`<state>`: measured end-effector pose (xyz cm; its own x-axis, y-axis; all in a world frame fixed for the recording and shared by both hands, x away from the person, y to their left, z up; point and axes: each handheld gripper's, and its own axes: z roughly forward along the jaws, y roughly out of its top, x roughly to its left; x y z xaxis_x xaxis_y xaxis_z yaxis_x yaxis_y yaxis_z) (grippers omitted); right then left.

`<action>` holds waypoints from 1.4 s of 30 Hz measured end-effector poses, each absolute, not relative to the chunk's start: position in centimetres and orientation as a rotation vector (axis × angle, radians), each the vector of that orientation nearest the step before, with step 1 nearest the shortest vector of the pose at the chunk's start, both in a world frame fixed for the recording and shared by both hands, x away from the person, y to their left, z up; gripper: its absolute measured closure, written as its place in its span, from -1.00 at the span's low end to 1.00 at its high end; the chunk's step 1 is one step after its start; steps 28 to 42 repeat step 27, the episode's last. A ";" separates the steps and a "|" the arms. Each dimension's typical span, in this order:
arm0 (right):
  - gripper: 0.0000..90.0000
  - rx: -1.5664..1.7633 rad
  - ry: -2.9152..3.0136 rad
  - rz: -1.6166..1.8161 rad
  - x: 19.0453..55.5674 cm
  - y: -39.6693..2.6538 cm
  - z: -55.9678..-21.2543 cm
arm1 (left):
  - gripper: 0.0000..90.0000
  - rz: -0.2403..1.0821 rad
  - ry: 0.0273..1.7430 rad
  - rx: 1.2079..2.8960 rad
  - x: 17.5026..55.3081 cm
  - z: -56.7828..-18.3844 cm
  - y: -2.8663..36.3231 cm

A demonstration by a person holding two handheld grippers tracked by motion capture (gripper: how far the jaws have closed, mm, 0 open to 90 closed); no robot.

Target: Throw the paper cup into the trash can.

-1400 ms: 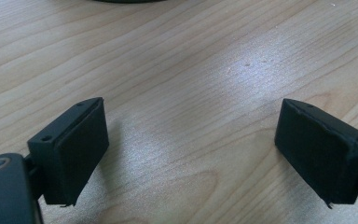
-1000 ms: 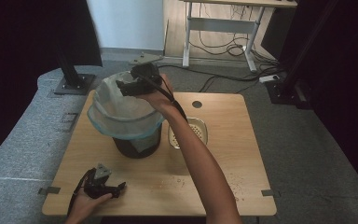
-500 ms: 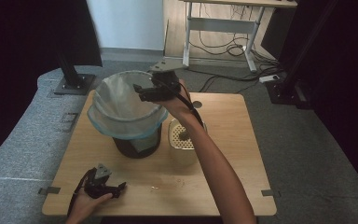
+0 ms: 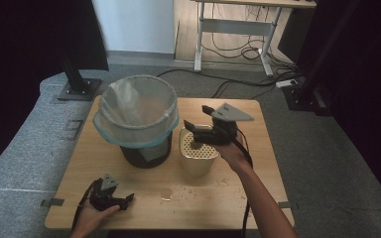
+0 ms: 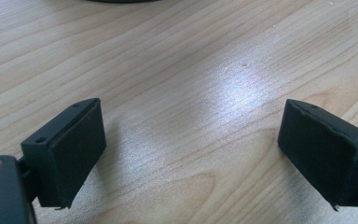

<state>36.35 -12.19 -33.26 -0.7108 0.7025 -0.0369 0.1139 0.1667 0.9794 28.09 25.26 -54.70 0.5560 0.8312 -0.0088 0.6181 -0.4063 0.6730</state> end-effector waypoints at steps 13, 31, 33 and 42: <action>-0.53 1.002 1.932 1.526 31.0 -20.6 -45.7 | -0.87 0.447 1.184 2.151 28.7 -54.7 25.1; -0.50 1.160 2.009 1.387 31.3 -21.6 -51.9 | -0.88 0.455 1.206 2.141 29.1 -54.7 25.1; -0.50 1.160 2.009 1.387 31.3 -21.6 -51.9 | -0.88 0.455 1.206 2.141 29.1 -54.7 25.1; -0.50 1.160 2.009 1.387 31.3 -21.6 -51.9 | -0.88 0.455 1.206 2.141 29.1 -54.7 25.1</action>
